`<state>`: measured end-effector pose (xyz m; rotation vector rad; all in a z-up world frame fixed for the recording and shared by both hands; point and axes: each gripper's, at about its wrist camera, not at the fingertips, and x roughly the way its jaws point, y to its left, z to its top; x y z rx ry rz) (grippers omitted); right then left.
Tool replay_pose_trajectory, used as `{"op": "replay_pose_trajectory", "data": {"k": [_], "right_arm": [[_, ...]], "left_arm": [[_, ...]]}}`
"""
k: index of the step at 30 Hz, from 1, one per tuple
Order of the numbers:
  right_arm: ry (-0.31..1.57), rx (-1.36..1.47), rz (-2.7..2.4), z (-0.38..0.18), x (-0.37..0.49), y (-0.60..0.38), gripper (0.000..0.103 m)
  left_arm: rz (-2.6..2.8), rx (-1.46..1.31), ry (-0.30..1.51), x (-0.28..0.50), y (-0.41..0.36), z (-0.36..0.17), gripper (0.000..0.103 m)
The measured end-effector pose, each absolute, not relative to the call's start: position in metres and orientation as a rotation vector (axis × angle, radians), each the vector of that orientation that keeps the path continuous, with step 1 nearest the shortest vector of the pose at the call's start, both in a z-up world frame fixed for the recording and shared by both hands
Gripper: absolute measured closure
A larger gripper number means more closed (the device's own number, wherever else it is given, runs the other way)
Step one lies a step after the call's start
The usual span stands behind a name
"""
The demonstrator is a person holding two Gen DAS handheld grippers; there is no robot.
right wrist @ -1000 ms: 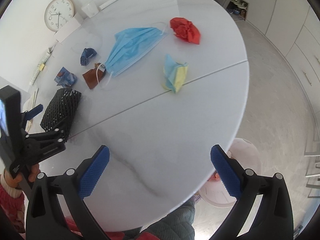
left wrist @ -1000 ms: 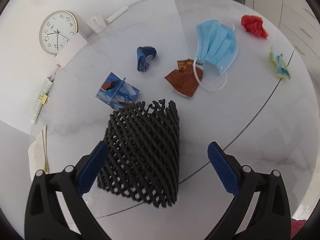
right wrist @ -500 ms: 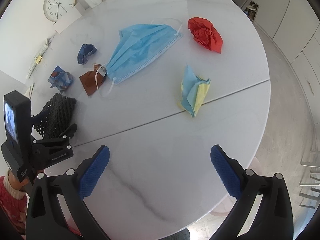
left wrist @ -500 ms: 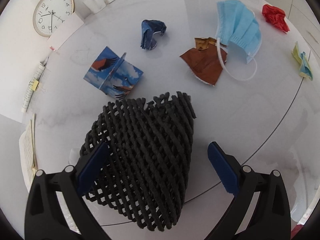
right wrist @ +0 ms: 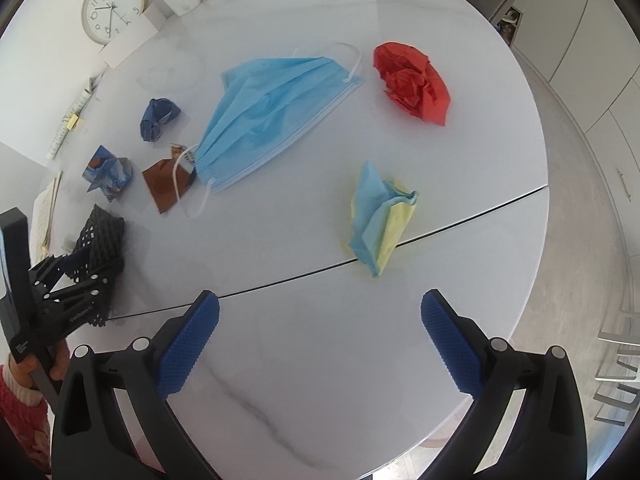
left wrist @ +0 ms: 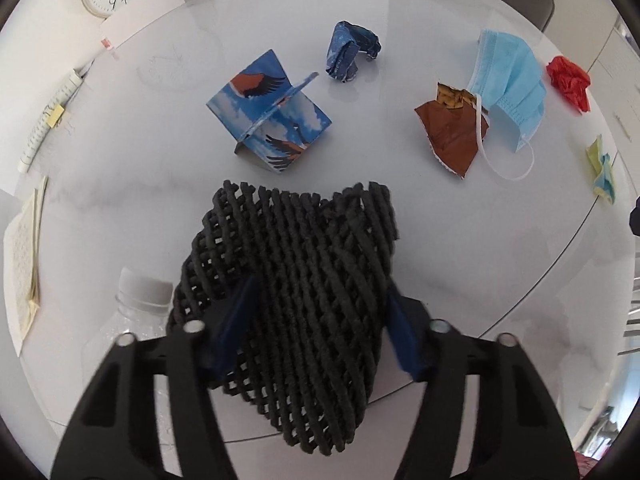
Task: Collect trash
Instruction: 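Lift the black net with the left tool while the right tool grasps the blue-yellow cloth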
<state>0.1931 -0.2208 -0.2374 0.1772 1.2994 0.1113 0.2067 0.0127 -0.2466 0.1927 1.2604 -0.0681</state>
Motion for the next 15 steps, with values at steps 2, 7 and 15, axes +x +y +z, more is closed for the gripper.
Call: {"op": "replay_pose_trajectory", "data": {"k": [2,7,15], "right_arm": [[1.298,0.186,0.096,-0.24,0.195,-0.227,0.003],[1.283,0.188,0.071,-0.245,0.204,-0.239,0.003],[1.314,0.189,0.062,-0.265,0.225,-0.242,0.035]], "left_arm": [[-0.062,0.179,1.263,0.207,0.016,-0.246,0.061],[-0.088,0.152,1.25,0.207,0.021,-0.234,0.088],[-0.164,0.08,1.187,0.199,0.006,-0.201,0.089]]}}
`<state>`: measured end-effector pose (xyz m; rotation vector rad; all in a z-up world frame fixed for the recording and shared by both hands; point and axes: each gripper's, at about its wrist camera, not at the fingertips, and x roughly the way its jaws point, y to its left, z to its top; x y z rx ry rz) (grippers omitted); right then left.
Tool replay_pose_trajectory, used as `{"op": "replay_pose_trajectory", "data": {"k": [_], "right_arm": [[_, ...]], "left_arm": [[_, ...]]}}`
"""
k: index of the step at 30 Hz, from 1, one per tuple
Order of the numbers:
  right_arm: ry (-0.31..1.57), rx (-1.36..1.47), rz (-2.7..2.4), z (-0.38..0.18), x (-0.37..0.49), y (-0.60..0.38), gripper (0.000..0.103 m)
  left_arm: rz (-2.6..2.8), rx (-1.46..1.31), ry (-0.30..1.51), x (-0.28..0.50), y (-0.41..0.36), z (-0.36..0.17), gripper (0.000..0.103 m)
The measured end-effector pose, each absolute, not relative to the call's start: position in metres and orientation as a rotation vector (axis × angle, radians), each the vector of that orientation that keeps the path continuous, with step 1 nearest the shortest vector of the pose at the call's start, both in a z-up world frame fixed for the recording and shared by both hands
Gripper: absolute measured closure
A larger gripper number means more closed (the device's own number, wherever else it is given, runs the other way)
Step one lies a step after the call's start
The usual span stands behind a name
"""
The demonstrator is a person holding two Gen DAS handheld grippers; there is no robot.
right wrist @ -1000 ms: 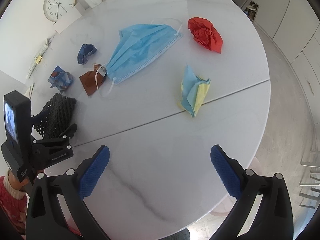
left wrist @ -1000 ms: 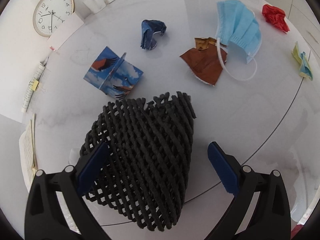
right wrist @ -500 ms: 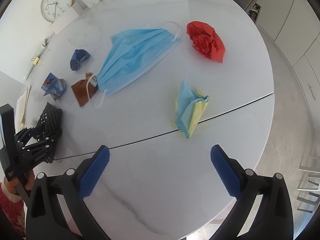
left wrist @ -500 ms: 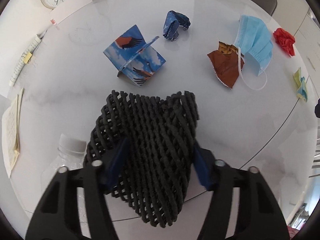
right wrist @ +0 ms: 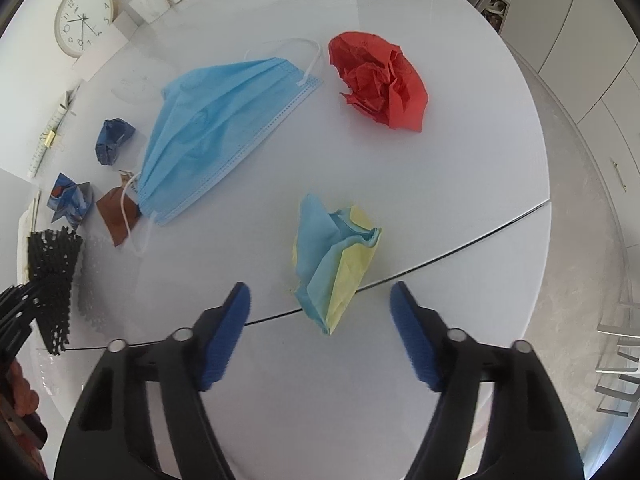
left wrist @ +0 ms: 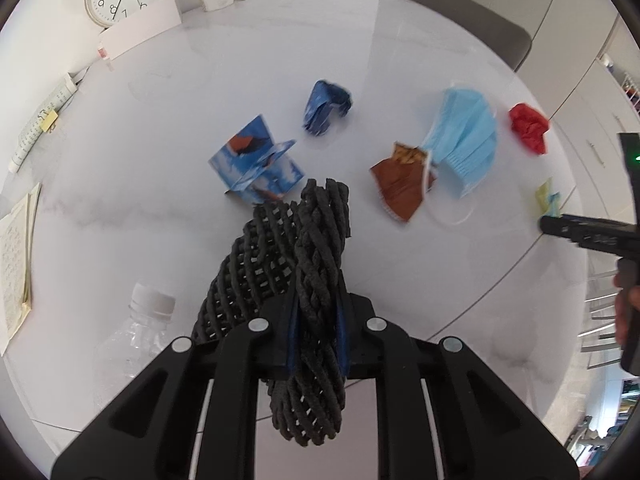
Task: Collect trash
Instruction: 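Lift the black net with the left tool while the right tool grasps the blue-yellow cloth, then carry net and cloth over the wastebasket and open both tools to drop them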
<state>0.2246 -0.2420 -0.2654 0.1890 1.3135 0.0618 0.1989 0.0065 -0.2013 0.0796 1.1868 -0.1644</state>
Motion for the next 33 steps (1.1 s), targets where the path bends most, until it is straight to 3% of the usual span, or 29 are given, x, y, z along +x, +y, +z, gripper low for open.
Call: {"op": "replay_pose_trajectory", "data": {"k": [4,5,19,33], "right_arm": [[1.301,0.16,0.049,-0.264,0.227,-0.24,0.066],[1.299,0.164,0.052,-0.264,0.227,-0.241,0.069],[1.208,0.223,0.02,-0.224,0.165,-0.279,0.07],[1.181,0.393,-0.233,-0.223,0.002,-0.382,0.07]], "left_arm": [[-0.205,0.046,1.174,0.194,-0.008,-0.189,0.089],[-0.212,0.044,1.172,0.193,-0.01,-0.188,0.089],[-0.4,0.092,1.161,0.159,-0.08,-0.168,0.089],[-0.809,0.283,1.183,0.072,-0.263,-0.167,0.089]]}}
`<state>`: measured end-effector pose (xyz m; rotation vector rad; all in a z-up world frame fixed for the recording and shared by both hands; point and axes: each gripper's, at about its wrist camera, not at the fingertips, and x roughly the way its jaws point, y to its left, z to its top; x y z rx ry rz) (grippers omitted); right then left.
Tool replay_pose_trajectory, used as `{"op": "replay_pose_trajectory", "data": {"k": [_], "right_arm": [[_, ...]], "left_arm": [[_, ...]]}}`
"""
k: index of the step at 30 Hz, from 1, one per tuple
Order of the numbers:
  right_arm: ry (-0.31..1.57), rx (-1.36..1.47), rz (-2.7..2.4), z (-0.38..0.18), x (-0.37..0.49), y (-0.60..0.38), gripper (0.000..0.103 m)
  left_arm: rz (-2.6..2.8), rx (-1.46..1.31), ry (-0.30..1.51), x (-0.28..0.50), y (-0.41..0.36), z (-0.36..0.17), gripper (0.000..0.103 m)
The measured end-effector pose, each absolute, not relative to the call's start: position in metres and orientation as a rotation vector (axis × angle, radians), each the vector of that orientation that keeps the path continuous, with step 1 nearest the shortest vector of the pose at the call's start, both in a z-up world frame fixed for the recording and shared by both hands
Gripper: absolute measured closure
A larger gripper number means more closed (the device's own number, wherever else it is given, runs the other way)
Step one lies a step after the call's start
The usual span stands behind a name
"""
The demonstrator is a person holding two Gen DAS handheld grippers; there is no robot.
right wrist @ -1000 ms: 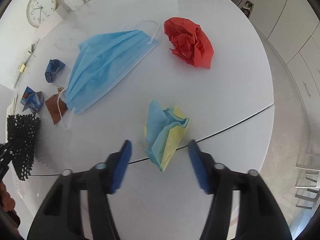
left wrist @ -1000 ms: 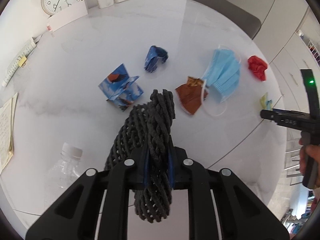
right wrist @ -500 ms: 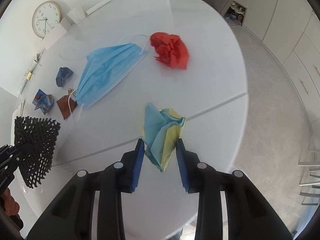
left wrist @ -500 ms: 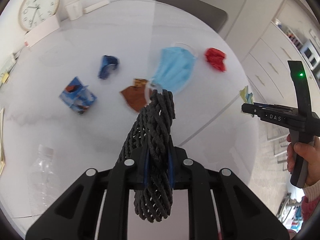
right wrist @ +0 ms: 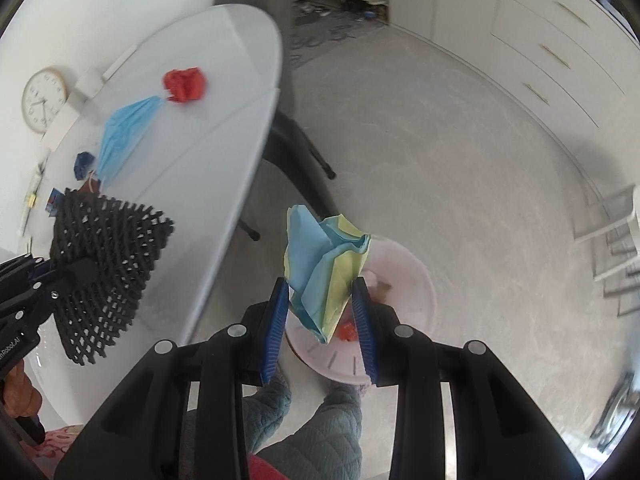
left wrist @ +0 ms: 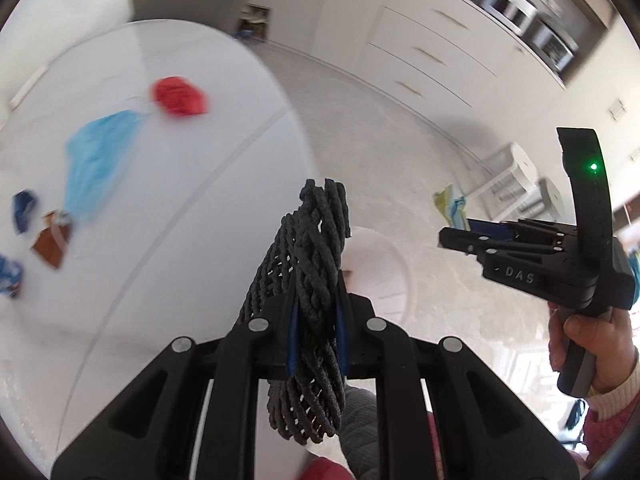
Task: Collect trash
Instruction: 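Carry net and cloth over the wastebasket and open both tools to drop them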
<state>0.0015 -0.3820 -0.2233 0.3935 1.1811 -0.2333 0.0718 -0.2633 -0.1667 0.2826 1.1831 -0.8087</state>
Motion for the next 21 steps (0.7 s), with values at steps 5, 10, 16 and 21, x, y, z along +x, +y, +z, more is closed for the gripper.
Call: {"op": "replay_pose_trajectory", "data": {"k": [5,10,16,21], "right_arm": [[1.162,0.461,-0.292,-0.225,-0.042,-0.415,0.069],[1.152,0.494,-0.311,-0.227,-0.062,-0.433,0.069],[1.162,0.502,-0.284,-0.232,-0.068,-0.44,0.069],[1.178,0.491,-0.251,-0.236,-0.068,-0.438,0.069]], "left_arm": [[-0.9,0.363,1.224,0.043,-0.329,-0.185,0.089],[-0.919,0.424,1.278,0.025,-0.369,-0.206,0.088],[-0.875,0.455,1.309,0.016,-0.383,-0.221,0.055],[-0.862,0.465,1.286,0.011,-0.387,-0.221,0.045]]}}
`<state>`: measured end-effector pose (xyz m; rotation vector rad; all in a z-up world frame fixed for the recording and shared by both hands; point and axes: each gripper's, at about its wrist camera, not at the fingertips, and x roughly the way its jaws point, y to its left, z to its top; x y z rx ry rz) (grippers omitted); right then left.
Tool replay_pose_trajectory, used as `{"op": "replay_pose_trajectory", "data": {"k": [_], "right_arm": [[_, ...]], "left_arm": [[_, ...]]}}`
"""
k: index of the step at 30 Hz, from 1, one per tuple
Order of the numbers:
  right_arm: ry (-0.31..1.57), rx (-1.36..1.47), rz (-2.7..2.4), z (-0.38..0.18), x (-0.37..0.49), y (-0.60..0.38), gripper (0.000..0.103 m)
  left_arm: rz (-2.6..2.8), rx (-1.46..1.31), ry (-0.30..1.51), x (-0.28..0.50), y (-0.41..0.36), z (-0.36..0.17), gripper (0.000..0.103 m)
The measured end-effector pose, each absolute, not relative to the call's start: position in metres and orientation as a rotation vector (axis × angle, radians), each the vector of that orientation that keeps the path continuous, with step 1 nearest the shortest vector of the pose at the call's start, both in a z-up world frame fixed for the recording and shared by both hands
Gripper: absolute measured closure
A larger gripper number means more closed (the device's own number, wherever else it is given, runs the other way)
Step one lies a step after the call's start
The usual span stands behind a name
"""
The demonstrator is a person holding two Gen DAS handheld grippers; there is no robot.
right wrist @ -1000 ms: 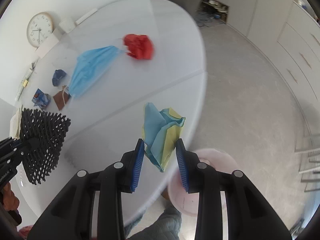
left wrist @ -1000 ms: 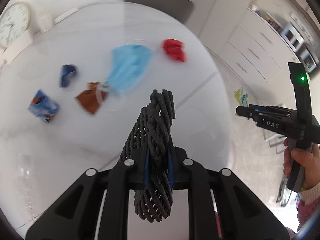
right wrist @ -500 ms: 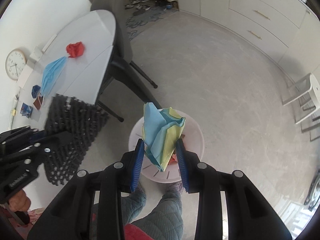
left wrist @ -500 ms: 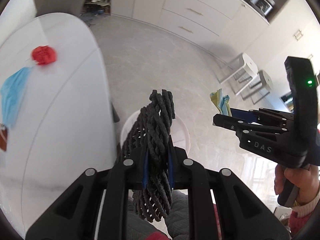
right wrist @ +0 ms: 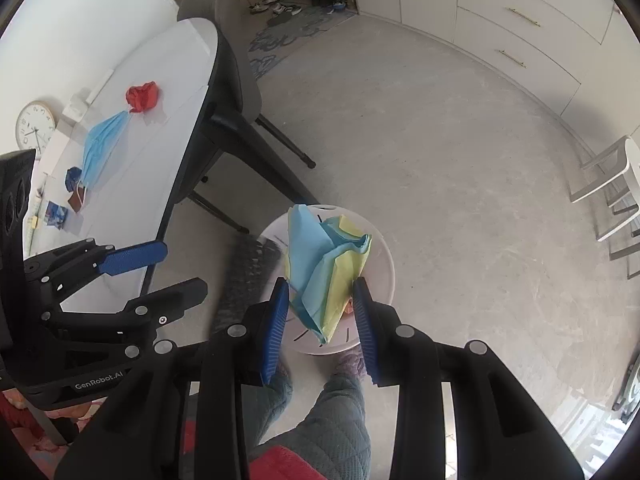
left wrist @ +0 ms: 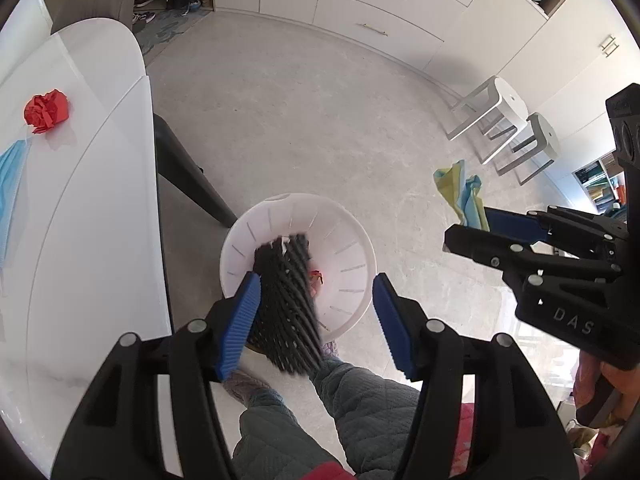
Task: Collect trash
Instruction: 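Carry net and cloth over the wastebasket and open both tools to drop them, then grasp the blue printed box with the left tool while the right tool grasps the blue face mask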
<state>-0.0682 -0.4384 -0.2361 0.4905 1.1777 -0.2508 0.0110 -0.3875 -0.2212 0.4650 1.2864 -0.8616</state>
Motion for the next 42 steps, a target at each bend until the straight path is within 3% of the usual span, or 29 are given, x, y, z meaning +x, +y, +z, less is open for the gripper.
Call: {"op": "replay_pose_trajectory", "data": {"k": [16,18,20,25,42], "right_arm": [[1.211,0.456,-0.177,-0.242,-0.056,-0.419,0.067],[1.219,0.46,-0.163,-0.243,-0.054,-0.415,0.051],[1.217,0.449,-0.172,-0.241,-0.052,-0.41,0.027],[1.223,0.433,-0.205,-0.239,-0.048,-0.404,0.011],[1.222,0.413,-0.227,-0.232,-0.02,-0.38,0.009]], "left_arm": [[-0.771,0.413,1.231,0.025,-0.358,-0.196,0.023],[-0.758,0.4,1.241,0.027,-0.354,-0.196,0.023],[-0.743,0.392,1.247,0.028,-0.351,-0.196,0.022],[-0.717,0.366,1.239,0.035,-0.337,-0.193,0.016],[-0.637,0.293,1.197,0.059,-0.27,-0.169,0.015]]}}
